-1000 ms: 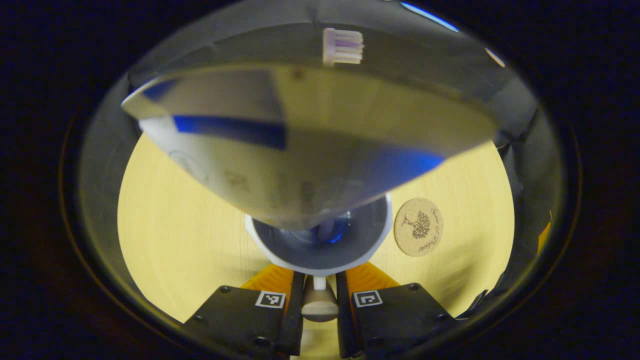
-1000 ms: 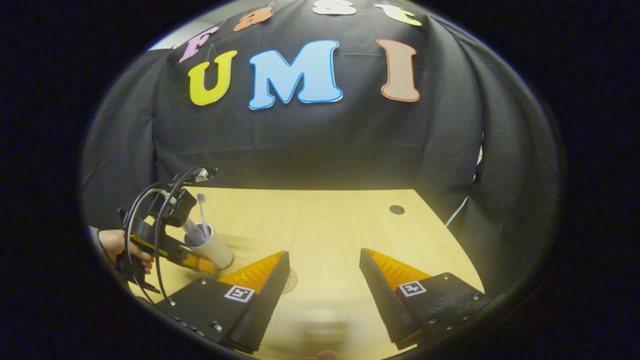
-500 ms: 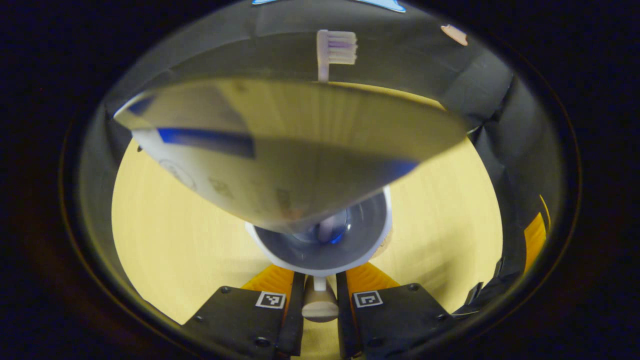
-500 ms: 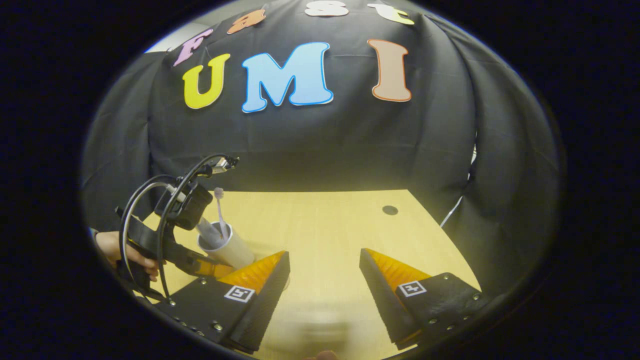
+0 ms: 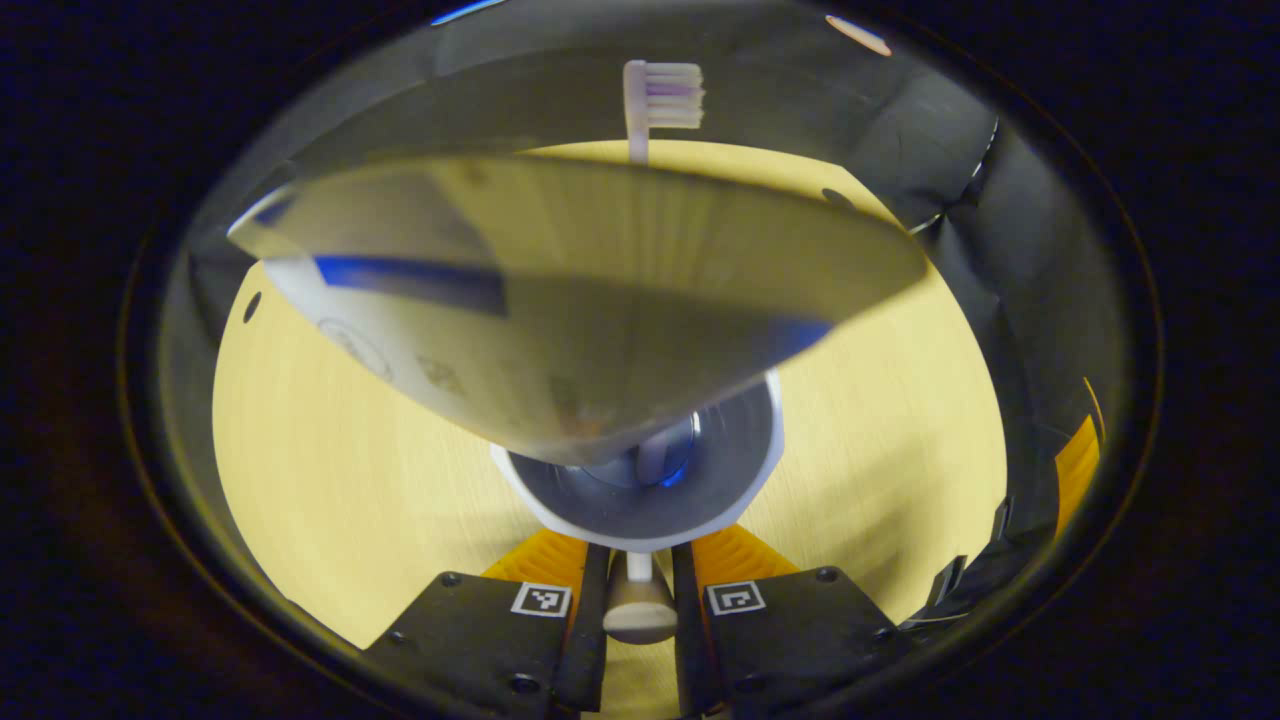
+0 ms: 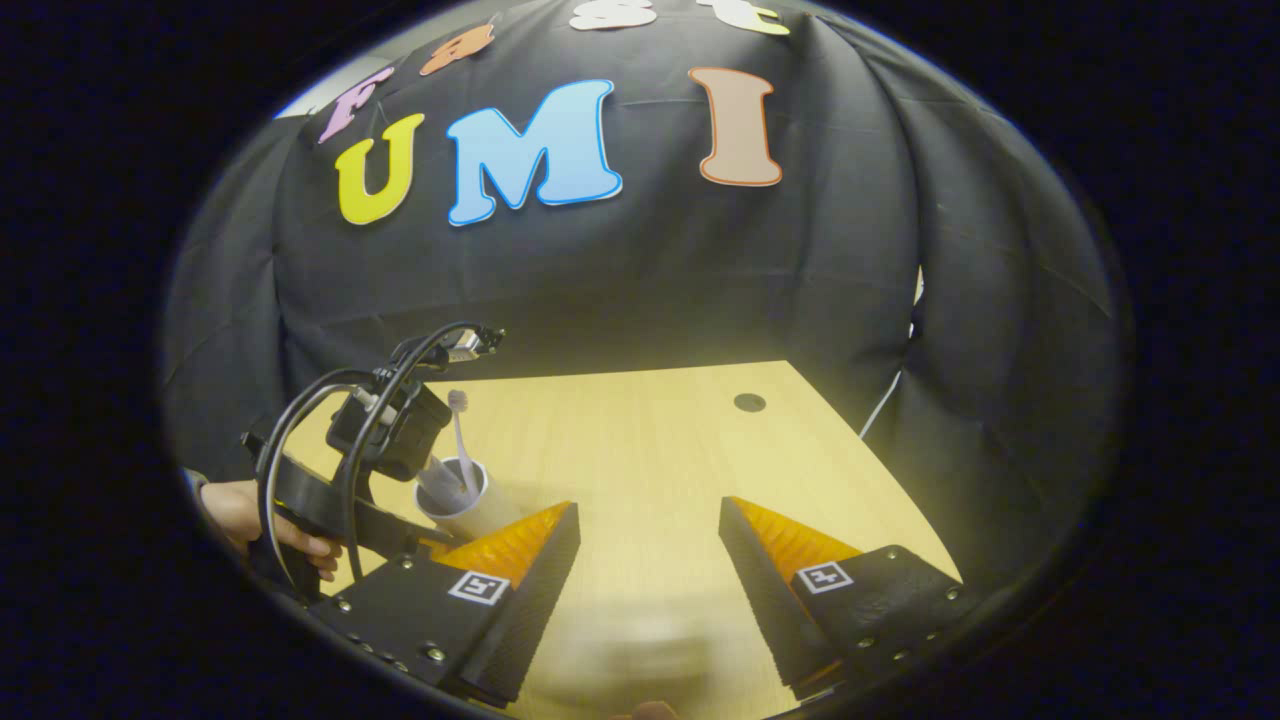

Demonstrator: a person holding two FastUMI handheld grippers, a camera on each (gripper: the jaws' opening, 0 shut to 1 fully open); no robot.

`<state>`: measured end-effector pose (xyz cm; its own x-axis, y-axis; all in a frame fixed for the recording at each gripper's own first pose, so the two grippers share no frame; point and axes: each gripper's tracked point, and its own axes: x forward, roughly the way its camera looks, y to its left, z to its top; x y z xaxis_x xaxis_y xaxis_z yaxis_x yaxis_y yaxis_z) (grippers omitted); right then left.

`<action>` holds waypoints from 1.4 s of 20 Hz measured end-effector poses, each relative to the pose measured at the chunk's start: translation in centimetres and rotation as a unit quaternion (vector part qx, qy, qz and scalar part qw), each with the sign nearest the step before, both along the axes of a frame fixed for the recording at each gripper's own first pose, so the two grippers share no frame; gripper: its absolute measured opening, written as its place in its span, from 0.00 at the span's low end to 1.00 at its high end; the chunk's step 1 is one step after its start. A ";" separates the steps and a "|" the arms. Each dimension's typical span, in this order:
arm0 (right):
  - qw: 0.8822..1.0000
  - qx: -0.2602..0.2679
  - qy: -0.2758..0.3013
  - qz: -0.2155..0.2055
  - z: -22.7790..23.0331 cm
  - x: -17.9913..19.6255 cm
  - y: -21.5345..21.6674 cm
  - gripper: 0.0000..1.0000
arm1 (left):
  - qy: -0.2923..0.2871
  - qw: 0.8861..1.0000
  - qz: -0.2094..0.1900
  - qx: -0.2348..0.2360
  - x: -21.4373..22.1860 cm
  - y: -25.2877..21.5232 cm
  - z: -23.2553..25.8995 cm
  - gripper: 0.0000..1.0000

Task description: Put the toothbrush and toothpaste on the desktop into the cup, then pick up the cup and place it on the coaster on the desktop.

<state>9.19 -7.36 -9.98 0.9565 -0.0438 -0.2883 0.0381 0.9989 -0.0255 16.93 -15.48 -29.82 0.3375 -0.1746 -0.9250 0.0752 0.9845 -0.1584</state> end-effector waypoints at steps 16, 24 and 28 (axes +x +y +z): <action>1.000 0.006 -0.009 0.022 1.2 -1.3 -0.2 0.89 | -0.017 1.000 0.006 -0.008 -1.8 -0.6 2.3 0.58; 0.997 -0.004 -0.035 0.075 3.3 -2.9 2.4 0.88 | -0.151 0.985 0.081 -0.020 -6.2 3.5 10.4 0.87; 0.996 -0.007 -0.058 0.074 4.7 -3.8 2.8 0.88 | -0.230 0.966 0.116 -0.025 -9.0 6.0 14.6 0.90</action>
<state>5.40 -4.51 -5.27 0.9797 0.0971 -0.1752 -0.1062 0.9934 -0.0434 7.89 -9.50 -15.25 0.7456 -0.0846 -0.6610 -0.0736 0.9754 -0.2078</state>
